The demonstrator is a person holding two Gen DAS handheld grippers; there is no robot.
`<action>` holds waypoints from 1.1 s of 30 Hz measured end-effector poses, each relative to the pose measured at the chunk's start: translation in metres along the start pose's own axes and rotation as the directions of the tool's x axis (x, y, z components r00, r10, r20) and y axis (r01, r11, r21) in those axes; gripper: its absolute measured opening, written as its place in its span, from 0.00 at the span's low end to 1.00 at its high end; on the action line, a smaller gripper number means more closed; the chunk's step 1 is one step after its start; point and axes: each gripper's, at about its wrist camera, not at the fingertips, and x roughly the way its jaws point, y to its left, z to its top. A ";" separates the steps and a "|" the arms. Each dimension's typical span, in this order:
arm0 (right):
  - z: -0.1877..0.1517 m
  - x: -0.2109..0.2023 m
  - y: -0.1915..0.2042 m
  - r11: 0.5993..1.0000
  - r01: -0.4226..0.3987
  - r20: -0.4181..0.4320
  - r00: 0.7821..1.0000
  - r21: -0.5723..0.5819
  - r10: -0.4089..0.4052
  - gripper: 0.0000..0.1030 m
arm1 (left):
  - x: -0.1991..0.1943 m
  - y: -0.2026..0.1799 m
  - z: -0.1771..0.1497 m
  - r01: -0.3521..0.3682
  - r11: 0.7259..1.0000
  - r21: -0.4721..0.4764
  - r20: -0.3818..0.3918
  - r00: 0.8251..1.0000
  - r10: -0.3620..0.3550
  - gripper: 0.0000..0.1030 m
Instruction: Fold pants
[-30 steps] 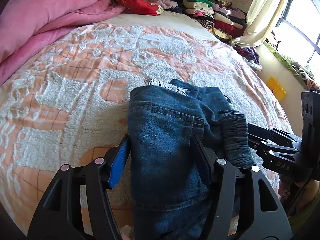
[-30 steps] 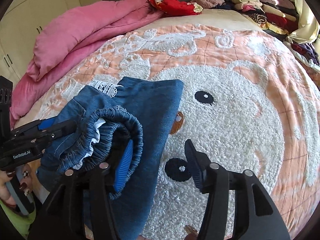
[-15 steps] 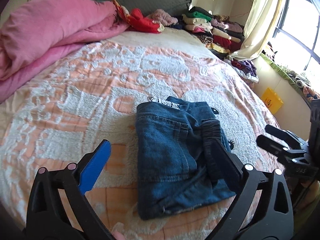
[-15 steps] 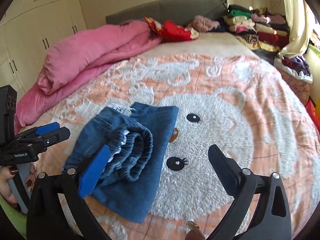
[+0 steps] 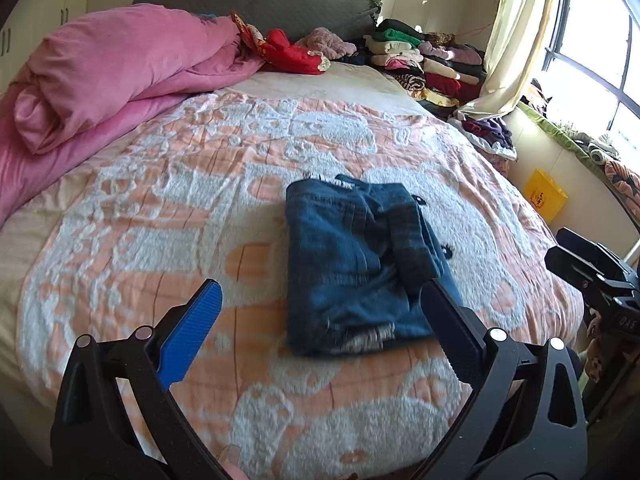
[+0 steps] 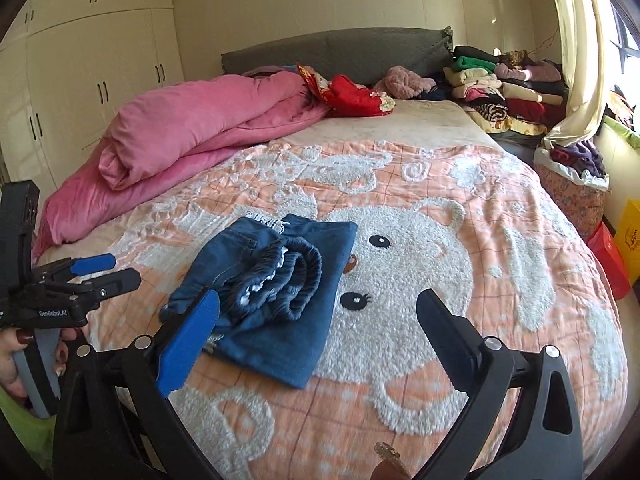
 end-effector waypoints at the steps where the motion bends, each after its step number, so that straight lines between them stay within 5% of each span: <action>1: -0.002 -0.002 0.001 1.000 0.000 0.000 1.000 -0.003 0.000 0.95 | -0.002 0.000 -0.004 0.003 1.000 -0.002 -0.004 1.000 -0.003 0.91; 13: -0.034 -0.005 0.012 1.000 0.017 -0.073 0.997 -0.008 -0.017 0.95 | -0.006 0.007 -0.037 -0.001 1.000 -0.025 -0.056 0.998 0.000 0.91; 33: -0.037 -0.001 0.014 1.000 0.016 -0.092 0.996 -0.002 -0.016 0.95 | -0.004 0.005 -0.043 -0.016 0.999 -0.044 -0.089 0.996 0.012 0.91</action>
